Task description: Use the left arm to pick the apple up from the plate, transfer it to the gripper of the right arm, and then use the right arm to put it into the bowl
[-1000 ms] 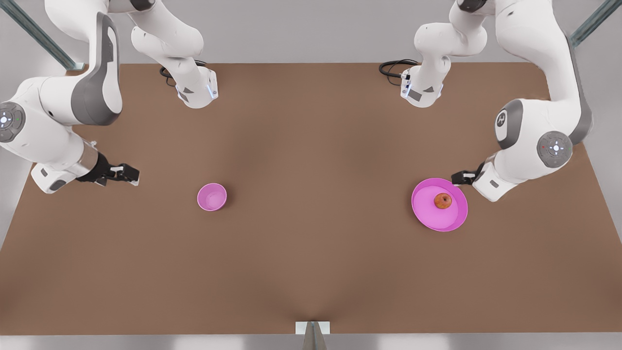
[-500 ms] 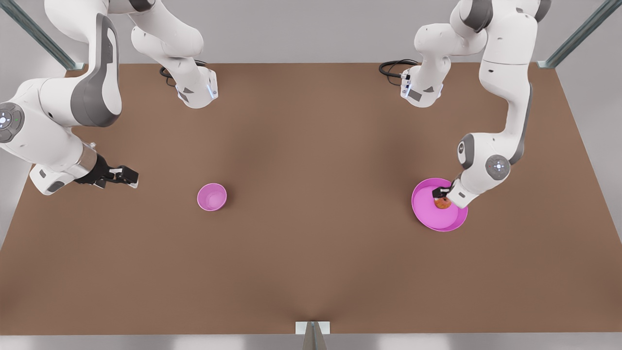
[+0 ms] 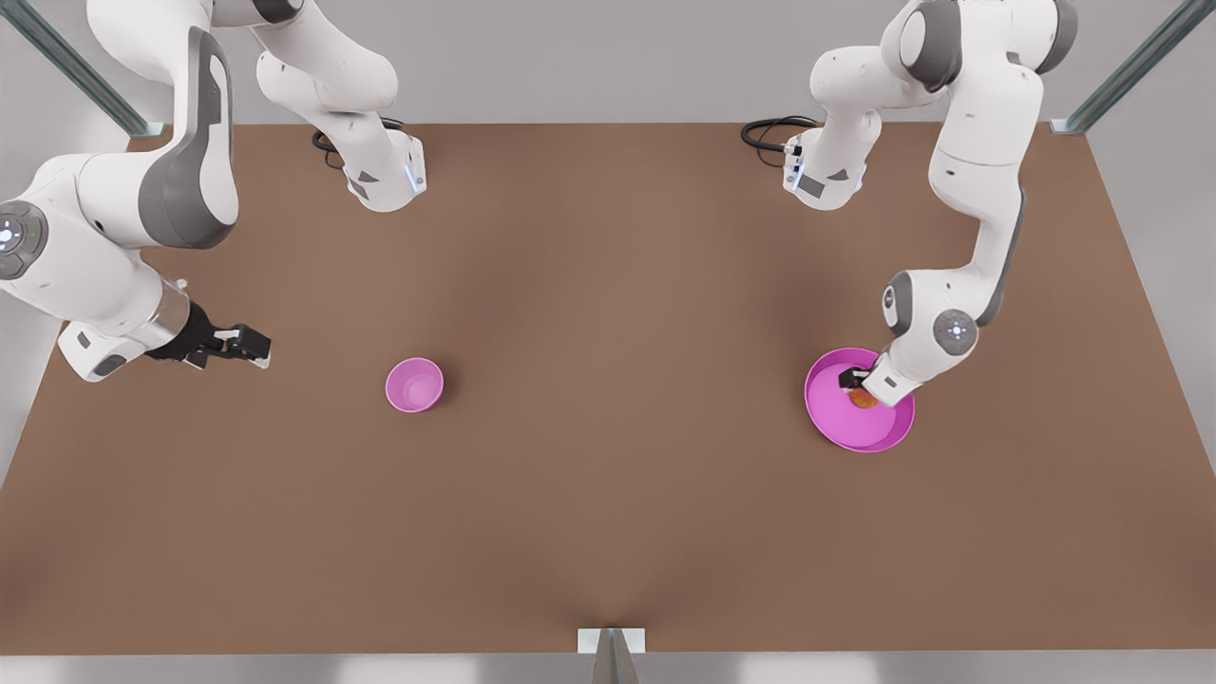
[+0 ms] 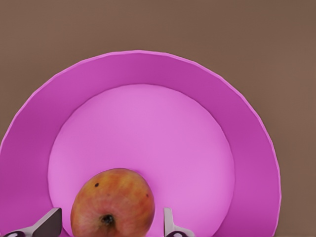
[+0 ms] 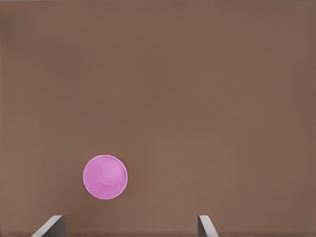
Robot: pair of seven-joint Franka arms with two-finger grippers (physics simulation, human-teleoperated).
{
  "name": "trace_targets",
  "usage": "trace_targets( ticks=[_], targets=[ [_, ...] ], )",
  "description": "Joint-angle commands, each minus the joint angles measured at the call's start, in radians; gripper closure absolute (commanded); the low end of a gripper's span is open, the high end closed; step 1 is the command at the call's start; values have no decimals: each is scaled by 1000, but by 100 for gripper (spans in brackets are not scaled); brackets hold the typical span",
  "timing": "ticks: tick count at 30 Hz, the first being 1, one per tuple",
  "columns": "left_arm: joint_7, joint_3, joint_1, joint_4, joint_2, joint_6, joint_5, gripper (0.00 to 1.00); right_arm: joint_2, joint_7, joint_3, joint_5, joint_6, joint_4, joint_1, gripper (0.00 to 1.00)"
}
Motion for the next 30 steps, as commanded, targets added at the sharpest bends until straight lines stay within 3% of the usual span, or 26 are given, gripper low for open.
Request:
trace_targets(
  ticks=[1,6,9,12,24,27,30],
  targets=[
    [48,-1,-1,0,9,23,0,0,0,-1,0,1,0,1,0,0],
    [48,-1,-1,0,49,66,0,1,0,-2,-1,1,0,1,-3,0],
    [49,-1,-1,0,49,66,0,18,0,-5,-3,1,0,0,-3,0],
    [49,-1,-1,0,47,66,0,25,0,-8,-4,1,0,0,-4,0],
    [49,-4,-4,3,-37,28,2,30,0,-13,-6,1,0,1,-4,0],
    [43,-64,-4,48,-103,-74,-4,32,0,-16,-6,1,-2,-1,-7,0],
    [68,-184,-1,308,-97,-410,-199,32,0,-16,-6,1,0,1,-9,0]
  ],
)
